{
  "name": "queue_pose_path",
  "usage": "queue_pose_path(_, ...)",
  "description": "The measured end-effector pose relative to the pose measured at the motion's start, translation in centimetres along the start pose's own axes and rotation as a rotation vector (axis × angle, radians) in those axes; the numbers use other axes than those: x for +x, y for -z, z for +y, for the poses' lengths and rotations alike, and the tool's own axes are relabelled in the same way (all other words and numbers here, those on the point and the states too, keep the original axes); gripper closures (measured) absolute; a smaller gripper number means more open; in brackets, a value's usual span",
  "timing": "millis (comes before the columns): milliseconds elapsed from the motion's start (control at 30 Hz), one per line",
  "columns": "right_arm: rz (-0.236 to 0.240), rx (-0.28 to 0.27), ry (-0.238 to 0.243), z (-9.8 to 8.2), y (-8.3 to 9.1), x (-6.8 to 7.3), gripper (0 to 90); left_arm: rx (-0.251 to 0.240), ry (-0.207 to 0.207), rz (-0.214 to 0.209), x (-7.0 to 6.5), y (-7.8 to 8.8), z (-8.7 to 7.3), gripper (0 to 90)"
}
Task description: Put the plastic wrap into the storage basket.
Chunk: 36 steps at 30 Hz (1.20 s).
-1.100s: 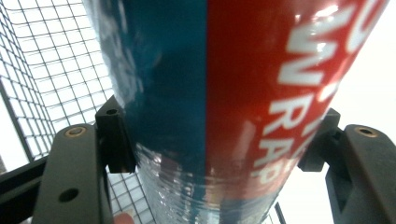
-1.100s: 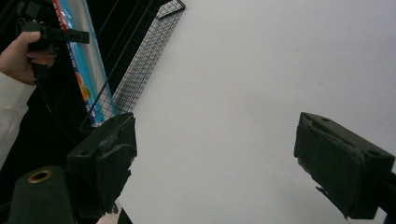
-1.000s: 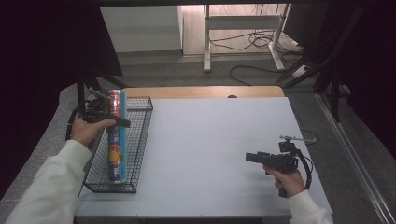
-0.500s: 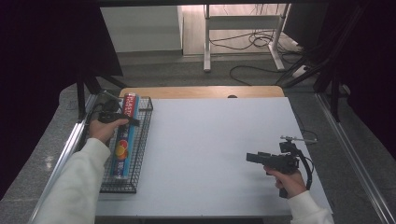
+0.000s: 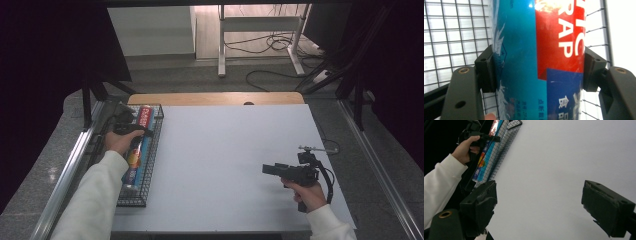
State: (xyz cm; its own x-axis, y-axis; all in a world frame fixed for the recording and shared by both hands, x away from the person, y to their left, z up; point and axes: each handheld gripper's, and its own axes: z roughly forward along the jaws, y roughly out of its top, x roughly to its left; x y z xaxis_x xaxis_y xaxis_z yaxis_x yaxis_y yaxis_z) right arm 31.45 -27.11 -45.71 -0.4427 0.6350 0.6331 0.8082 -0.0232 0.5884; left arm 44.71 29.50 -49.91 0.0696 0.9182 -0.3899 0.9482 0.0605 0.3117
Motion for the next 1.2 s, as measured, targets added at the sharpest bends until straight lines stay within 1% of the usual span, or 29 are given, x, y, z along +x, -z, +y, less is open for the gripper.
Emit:
queue_pose_path(67, -0.001, 0.002, -0.001, 0.0, 0.0, 0.0, 13.8, -0.001, 0.019, 0.002, 0.1, -0.5, 0.0, 31.5)
queue_pose_path(167, -0.004, 0.004, 0.002, 0.0, -0.1, 0.0, 13.8, 0.014, 0.024, 0.014, 0.4, -0.9, 0.1, 31.3)
queue_pose_path(200, -0.004, 0.004, 0.002, 0.0, -0.1, 0.0, 13.8, 0.007, 0.037, 0.017, 0.5, -1.1, 0.1, 31.3)
queue_pose_path(233, -0.004, 0.003, 0.004, 0.0, -0.2, 0.0, 13.8, 0.020, 0.033, 0.024, 0.6, -1.2, 0.1, 31.1)
queue_pose_path(300, -0.004, 0.003, 0.002, 0.0, -0.1, 0.0, 13.8, 0.022, 0.042, 0.042, 0.7, -1.6, 0.0, 30.7)
queue_pose_path(333, -0.004, 0.003, 0.002, 0.0, -0.1, 0.0, 13.8, 0.020, 0.043, 0.044, 0.7, -1.7, 0.0, 30.5)
queue_pose_path(367, -0.003, 0.002, 0.003, 0.0, -0.1, 0.0, 13.8, 0.029, 0.033, 0.046, 0.7, -1.6, 0.1, 30.3)
queue_pose_path(400, -0.003, 0.003, 0.002, 0.0, -0.1, 0.0, 13.8, 0.023, 0.036, 0.041, 0.7, -1.6, 0.0, 30.1)
queue_pose_path(467, -0.001, 0.002, 0.004, 0.0, -0.2, -0.1, 13.8, 0.024, 0.029, 0.026, 0.5, -1.1, 0.1, 26.6)
queue_pose_path(567, 0.005, 0.007, 0.003, 0.0, -0.2, 0.0, 13.8, -0.009, 0.006, 0.052, -0.1, 0.4, 0.1, 20.8)
queue_pose_path(600, 0.006, 0.007, 0.002, 0.0, -0.3, -0.1, 13.8, -0.024, 0.009, 0.053, -0.3, 0.8, 0.0, 19.2)
queue_pose_path(667, 0.009, 0.008, 0.003, 0.0, -0.3, -0.1, 13.8, -0.058, 0.004, 0.029, -0.7, 2.0, -0.2, 17.3)
queue_pose_path(700, 0.011, 0.007, 0.001, 0.1, -0.3, -0.1, 13.8, -0.073, -0.005, 0.027, -0.9, 2.6, -0.3, 16.8)
queue_pose_path(800, 0.014, 0.010, 0.004, 0.2, -0.3, -0.2, 13.8, -0.126, -0.053, 0.005, -2.1, 4.5, -1.1, 16.1)
queue_pose_path(900, 0.020, 0.010, 0.012, 0.2, -0.4, -0.1, 13.8, -0.178, -0.118, -0.016, -3.4, 6.5, -2.4, 15.8)
queue_pose_path(967, 0.024, 0.014, 0.027, 0.1, -0.3, 0.0, 13.8, -0.219, -0.158, -0.022, -4.2, 7.9, -3.5, 15.8)
queue_pose_path(1000, 0.020, 0.013, 0.045, 0.1, -0.3, 0.1, 13.7, -0.237, -0.178, -0.033, -4.6, 8.6, -4.1, 16.2)
queue_pose_path(1100, 0.014, 0.016, 0.076, 0.0, -0.1, 0.2, 13.7, -0.262, -0.238, -0.069, -5.4, 10.1, -5.8, 16.4)
queue_pose_path(1200, 0.003, 0.016, 0.106, 0.1, 0.1, 0.3, 13.8, -0.287, -0.294, -0.128, -6.4, 10.9, -7.8, 16.6)
